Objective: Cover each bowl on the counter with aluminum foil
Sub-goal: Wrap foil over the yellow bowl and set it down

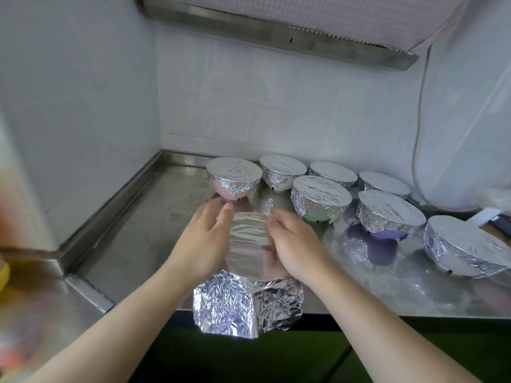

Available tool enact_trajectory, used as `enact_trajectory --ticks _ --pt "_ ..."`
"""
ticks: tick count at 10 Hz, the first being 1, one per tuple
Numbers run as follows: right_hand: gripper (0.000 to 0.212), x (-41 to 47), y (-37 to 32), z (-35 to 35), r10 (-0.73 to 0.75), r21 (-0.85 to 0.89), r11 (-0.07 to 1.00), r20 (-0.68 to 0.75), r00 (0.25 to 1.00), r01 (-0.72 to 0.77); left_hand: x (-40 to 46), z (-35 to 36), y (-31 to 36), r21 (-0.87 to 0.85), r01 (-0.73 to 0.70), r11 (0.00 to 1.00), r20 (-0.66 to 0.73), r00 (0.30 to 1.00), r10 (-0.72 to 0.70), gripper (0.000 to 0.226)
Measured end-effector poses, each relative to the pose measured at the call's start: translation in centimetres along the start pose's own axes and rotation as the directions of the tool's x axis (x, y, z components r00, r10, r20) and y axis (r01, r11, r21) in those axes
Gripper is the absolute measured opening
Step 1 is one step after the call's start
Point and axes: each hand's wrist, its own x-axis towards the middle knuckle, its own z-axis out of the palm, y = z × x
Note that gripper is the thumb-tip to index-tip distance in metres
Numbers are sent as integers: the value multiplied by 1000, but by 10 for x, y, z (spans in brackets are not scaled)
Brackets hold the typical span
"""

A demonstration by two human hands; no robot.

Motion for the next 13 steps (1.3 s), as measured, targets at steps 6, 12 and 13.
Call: enact_trajectory --ticks 6,12,13 --pt "47 -11 0 8 7 -217 976 -17 1000 -11 -10 24 -16 -56 -21 998 -15 1000 21 31" --pt "45 11 3 1 -53 -189 979 144 988 80 5 21 -27 361 -361 860 179 932 316 53" --pt "44 12 2 0 -44 -192 979 141 989 71 14 17 -40 582 -528 618 264 842 471 39"
